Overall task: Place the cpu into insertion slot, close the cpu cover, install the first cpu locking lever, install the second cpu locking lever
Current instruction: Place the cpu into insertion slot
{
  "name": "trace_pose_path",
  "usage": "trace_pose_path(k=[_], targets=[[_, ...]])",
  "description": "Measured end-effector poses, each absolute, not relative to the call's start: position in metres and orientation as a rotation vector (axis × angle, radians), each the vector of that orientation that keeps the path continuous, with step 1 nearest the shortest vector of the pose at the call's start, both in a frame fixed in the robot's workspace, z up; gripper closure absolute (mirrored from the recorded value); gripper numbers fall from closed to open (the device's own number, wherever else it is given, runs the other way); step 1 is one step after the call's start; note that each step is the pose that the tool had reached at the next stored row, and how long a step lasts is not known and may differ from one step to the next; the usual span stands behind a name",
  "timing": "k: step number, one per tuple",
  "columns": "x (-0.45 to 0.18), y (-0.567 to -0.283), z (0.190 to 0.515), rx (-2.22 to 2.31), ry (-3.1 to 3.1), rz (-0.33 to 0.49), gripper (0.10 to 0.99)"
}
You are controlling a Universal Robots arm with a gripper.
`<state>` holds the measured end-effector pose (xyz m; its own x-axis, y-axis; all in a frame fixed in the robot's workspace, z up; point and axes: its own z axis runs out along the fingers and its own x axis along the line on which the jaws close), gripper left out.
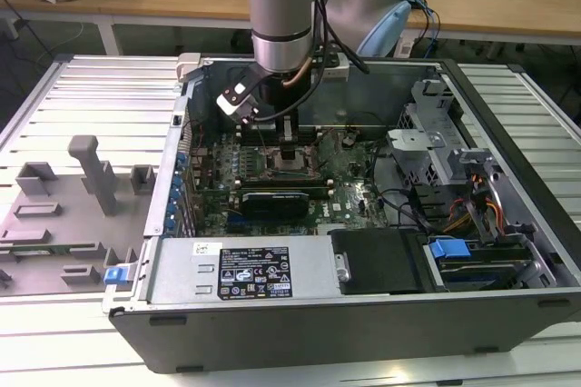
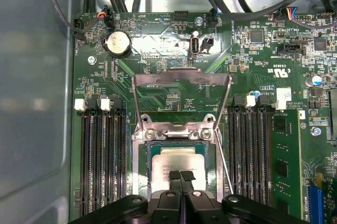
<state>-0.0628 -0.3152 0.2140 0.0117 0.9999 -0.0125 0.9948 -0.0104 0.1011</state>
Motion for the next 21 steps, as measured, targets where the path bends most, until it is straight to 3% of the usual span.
trace_pose_path(k=[10, 21], targets=[[-0.059, -0.315, 0.214, 2.180, 2.156, 0.091, 0.980], [-0.059, -0.315, 0.247, 2.180, 2.156, 0.091, 0.980]])
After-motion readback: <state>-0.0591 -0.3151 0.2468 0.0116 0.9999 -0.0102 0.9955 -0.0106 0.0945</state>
